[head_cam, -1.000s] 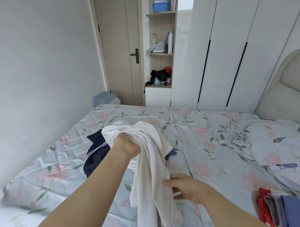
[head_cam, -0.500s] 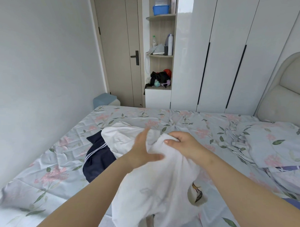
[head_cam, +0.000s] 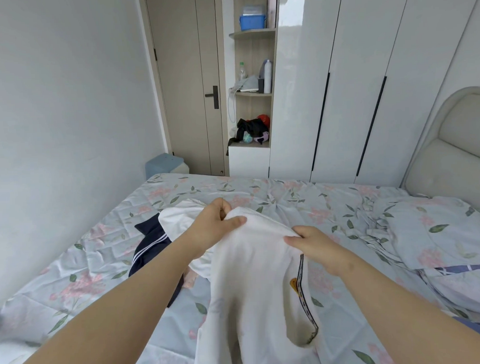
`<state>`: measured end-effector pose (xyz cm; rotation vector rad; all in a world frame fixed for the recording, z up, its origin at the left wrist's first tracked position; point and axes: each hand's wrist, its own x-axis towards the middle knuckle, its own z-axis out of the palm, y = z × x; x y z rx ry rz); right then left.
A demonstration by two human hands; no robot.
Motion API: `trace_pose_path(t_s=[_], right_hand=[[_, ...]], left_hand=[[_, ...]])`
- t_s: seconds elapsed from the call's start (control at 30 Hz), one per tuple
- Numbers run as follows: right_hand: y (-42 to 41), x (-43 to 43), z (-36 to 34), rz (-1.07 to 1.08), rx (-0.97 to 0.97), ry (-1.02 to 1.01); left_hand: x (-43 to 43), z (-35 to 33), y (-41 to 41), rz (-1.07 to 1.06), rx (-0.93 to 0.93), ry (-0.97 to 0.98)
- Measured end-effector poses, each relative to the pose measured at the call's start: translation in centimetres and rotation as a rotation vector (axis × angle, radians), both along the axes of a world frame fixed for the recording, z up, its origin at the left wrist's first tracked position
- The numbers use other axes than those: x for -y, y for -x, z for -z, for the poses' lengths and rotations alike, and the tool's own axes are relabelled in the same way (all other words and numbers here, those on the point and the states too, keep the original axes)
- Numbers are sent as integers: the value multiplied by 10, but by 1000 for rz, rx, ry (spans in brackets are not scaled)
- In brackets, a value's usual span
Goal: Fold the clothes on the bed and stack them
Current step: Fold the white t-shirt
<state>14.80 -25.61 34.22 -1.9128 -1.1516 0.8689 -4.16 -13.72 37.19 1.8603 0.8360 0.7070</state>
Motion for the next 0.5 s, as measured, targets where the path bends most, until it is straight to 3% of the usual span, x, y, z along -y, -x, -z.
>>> trace_pose_path(t_s=[0.2,0.27,0.4,0.5], right_hand=[[12,-6,-9,-81,-48,-105],[13,-4,-9,-89,-50,-145],[10,2,0,-156,-53,-103],[6,8,17,-136,37,19]], left_hand=[[11,-13,-3,327,-447,-303],[10,-19,-3,295,-365,-235],[9,-28,3,253,38,279],[7,-33,5,208,263,457]])
